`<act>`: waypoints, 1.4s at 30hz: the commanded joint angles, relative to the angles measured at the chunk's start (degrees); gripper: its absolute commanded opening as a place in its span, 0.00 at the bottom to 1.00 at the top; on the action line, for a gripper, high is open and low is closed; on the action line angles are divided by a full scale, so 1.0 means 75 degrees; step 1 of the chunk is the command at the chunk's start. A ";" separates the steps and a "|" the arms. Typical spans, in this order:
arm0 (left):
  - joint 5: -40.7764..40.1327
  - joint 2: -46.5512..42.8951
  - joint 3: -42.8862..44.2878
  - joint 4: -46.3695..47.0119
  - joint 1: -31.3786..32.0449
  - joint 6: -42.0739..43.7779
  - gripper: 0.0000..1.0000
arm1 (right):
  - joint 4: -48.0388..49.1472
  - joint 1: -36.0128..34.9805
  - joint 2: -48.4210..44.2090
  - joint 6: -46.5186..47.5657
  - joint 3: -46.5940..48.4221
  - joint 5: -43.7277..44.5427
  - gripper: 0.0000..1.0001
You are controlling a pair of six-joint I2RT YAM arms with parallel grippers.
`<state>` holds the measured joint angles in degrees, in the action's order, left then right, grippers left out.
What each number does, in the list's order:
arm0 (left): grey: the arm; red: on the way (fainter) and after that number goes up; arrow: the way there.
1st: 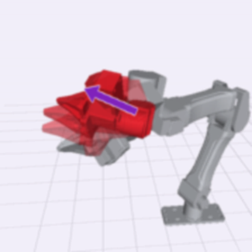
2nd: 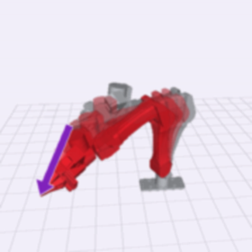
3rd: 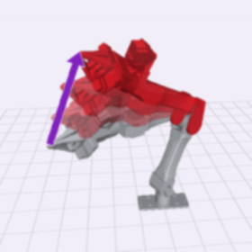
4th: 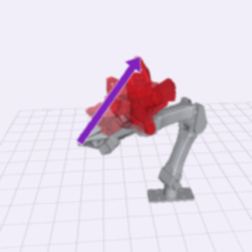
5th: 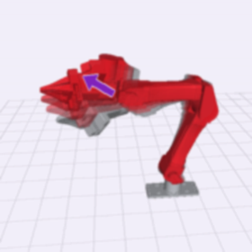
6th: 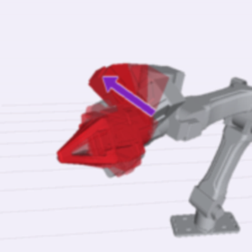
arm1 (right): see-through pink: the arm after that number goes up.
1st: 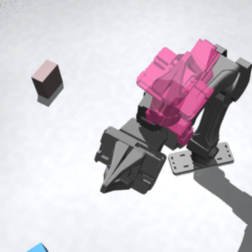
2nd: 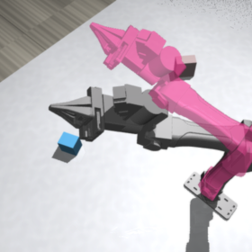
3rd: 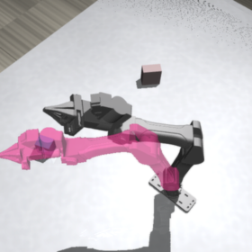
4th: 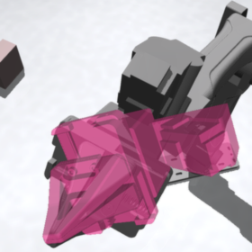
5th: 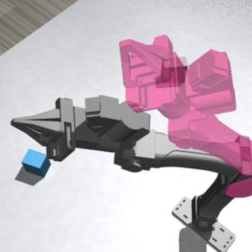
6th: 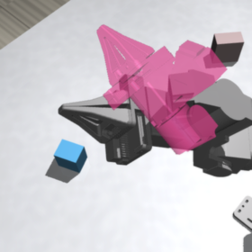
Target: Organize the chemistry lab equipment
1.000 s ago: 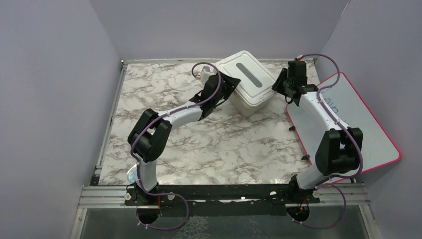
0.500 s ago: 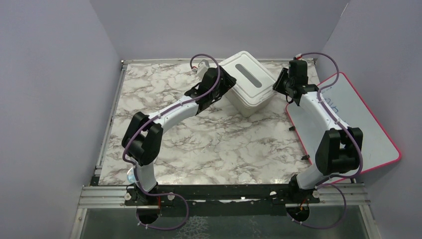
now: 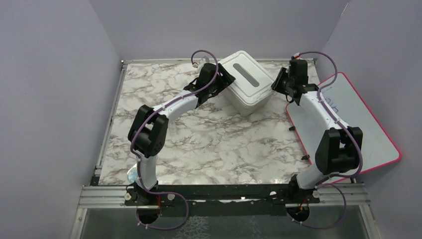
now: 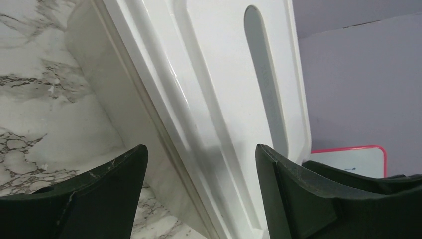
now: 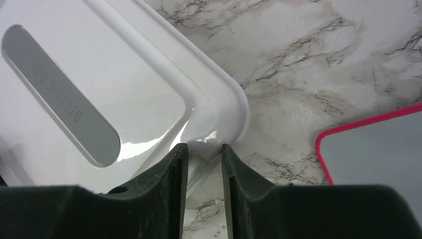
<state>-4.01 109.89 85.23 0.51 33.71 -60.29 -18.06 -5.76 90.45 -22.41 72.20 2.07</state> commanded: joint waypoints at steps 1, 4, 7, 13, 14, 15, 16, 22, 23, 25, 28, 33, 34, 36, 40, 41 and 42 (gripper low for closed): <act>0.0531 0.0407 0.0324 0.0127 -0.0042 0.0372 0.79 | -0.0017 -0.0027 0.0017 -0.0249 0.0117 -0.0768 0.33; 0.0470 0.0436 0.0225 0.0107 -0.0044 0.0408 0.72 | 0.0031 -0.0021 -0.0047 -0.0386 0.0140 -0.0871 0.32; 0.0389 0.0409 0.0046 0.0158 -0.0070 0.0401 0.68 | 0.0030 -0.0018 -0.0071 -0.0435 0.0196 -0.0885 0.32; 0.0329 0.0498 0.0223 -0.0019 -0.0153 0.0653 0.69 | 0.0019 -0.0019 0.0022 -0.0529 0.0126 -0.0387 0.35; 0.0300 0.0501 0.0215 -0.0052 -0.0159 0.0676 0.69 | -0.0026 -0.0019 0.0036 -0.0565 0.0110 -0.0206 0.37; 0.0249 0.0501 0.0195 -0.0056 -0.0174 0.0682 0.69 | -0.0058 -0.0020 0.0038 -0.0604 0.0075 0.0006 0.39; 0.0193 0.0492 0.0171 -0.0186 -0.0171 0.0683 0.69 | -0.0082 -0.0025 0.0035 -0.0638 0.0041 0.0144 0.41; 0.0092 0.0467 0.0623 -0.0785 -0.0218 0.1348 0.77 | -0.0189 -0.0028 -0.0222 -0.0502 0.0169 0.0279 0.51; 0.0050 0.0447 0.0794 -0.0964 -0.0218 0.1538 0.79 | -0.0201 -0.0029 -0.0339 -0.0448 0.0196 0.0232 0.52; -0.0067 0.0341 0.1115 -0.1333 -0.0238 0.2031 0.85 | -0.0239 -0.0022 -0.0529 -0.0301 0.0233 0.0141 0.55; -0.0404 0.0052 0.1454 -0.1880 -0.0264 0.2640 0.93 | -0.0571 -0.0032 -0.0828 -0.0216 0.0321 0.0016 0.58; -0.0950 -0.0899 0.1331 -0.2440 -0.0276 0.3503 0.99 | -0.1049 -0.0033 -0.1672 -0.0173 0.0022 -0.0043 0.65; -0.1004 -0.1152 0.1214 -0.2526 -0.0276 0.3628 0.99 | -0.1160 -0.0041 -0.1888 -0.0175 -0.0083 -0.0126 0.67; -0.1063 -0.1716 0.0923 -0.2729 -0.0276 0.3897 0.99 | -0.1327 -0.0062 -0.2398 -0.0187 -0.0355 -0.0216 0.77; -0.1139 -0.3084 0.0173 -0.3225 -0.0276 0.4233 0.99 | -0.1683 -0.0065 -0.3437 -0.0407 -0.0847 -0.0633 0.94; -0.1056 -0.3495 -0.0075 -0.3322 -0.0271 0.4288 0.99 | -0.1810 -0.0070 -0.3659 -0.0434 -0.0915 -0.0802 0.98; -0.0928 -0.4051 -0.0338 -0.3408 -0.0276 0.4344 0.99 | -0.1954 -0.0072 -0.3855 -0.0482 -0.0971 -0.0926 1.00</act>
<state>-10.09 92.12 88.33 -20.08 31.77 -32.32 -27.18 -5.93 66.57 -24.75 67.13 -0.19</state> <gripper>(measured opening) 0.987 0.963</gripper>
